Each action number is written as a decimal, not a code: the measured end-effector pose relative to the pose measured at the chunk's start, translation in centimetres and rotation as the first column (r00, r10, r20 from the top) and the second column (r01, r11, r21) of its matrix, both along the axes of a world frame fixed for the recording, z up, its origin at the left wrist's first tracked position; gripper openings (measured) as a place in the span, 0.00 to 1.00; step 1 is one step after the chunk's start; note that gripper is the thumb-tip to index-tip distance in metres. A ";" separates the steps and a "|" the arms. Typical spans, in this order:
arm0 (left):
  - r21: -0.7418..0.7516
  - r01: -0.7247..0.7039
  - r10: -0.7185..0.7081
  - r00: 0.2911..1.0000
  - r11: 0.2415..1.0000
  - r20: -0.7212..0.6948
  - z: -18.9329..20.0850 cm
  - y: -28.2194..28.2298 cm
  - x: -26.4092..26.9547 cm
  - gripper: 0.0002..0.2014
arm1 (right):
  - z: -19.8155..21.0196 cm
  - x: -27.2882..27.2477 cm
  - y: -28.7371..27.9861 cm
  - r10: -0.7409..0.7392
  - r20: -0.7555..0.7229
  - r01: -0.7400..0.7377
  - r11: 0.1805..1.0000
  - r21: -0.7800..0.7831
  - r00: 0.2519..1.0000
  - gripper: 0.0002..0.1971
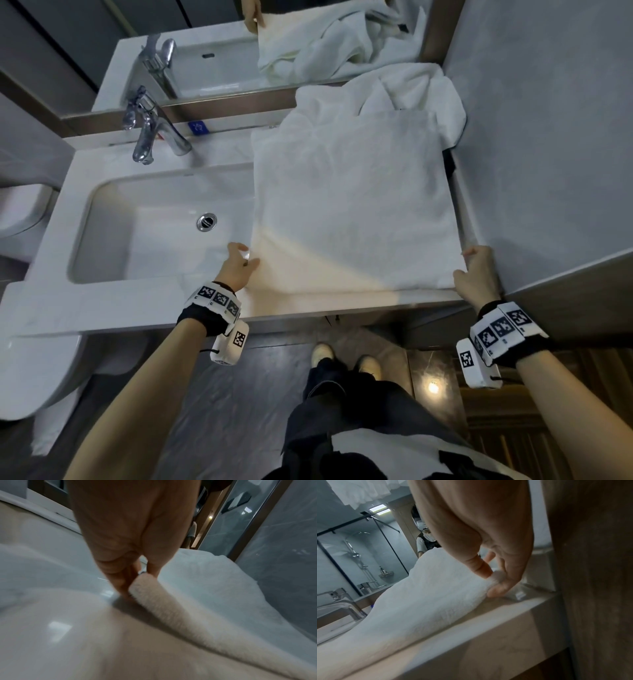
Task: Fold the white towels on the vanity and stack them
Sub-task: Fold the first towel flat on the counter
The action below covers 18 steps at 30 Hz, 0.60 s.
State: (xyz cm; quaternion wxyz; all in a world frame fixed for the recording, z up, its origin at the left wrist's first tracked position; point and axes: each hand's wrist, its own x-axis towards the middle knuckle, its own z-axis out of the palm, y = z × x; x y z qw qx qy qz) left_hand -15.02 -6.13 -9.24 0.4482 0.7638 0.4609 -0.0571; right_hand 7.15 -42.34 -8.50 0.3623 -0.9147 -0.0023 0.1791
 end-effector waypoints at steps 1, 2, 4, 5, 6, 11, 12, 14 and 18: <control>0.007 0.007 -0.008 0.998 1.000 0.070 0.1 -0.1 -0.3 0.15 | 0.2 -0.2 0.0 -0.008 0.022 0.007 0.999 0.036 1.000 0.20; 0.006 0.019 -0.020 0.991 1.000 0.134 0.3 -0.2 -0.7 0.14 | 0.3 -0.3 -0.1 0.001 0.028 -0.002 0.999 0.049 1.000 0.20; -0.028 0.058 -0.050 0.971 0.998 0.232 0.7 -0.3 -1.4 0.18 | 0.3 -0.3 -0.3 0.055 0.009 -0.055 0.998 -0.006 0.998 0.22; -0.050 0.089 -0.073 0.964 0.995 0.254 0.8 -0.3 -1.7 0.22 | 0.4 -0.3 -0.5 0.094 -0.008 -0.095 0.994 -0.045 0.996 0.24; -0.060 0.126 -0.106 0.959 0.990 0.261 0.8 -0.3 -2.1 0.24 | 0.3 -0.3 -0.7 0.137 -0.017 -0.138 0.987 -0.081 0.990 0.25; 0.087 0.182 -0.197 0.956 0.979 0.216 0.6 -1.1 -3.2 0.30 | 0.5 -0.2 -1.5 0.206 0.043 -0.207 0.978 0.004 0.978 0.25; 0.136 0.155 -0.182 0.960 0.978 0.213 0.5 -1.4 -3.3 0.29 | 0.6 -0.3 -1.4 0.197 0.065 -0.200 0.979 0.036 0.978 0.21; 0.192 0.103 -0.148 0.961 0.976 0.235 0.5 -1.9 -3.3 0.27 | 0.9 -0.3 -1.2 0.177 0.111 -0.187 0.978 0.089 0.978 0.14; 0.209 0.042 -0.103 0.951 0.977 0.290 0.8 -2.3 -2.8 0.21 | 1.2 0.4 -0.5 0.122 0.214 -0.141 0.987 0.075 0.969 0.12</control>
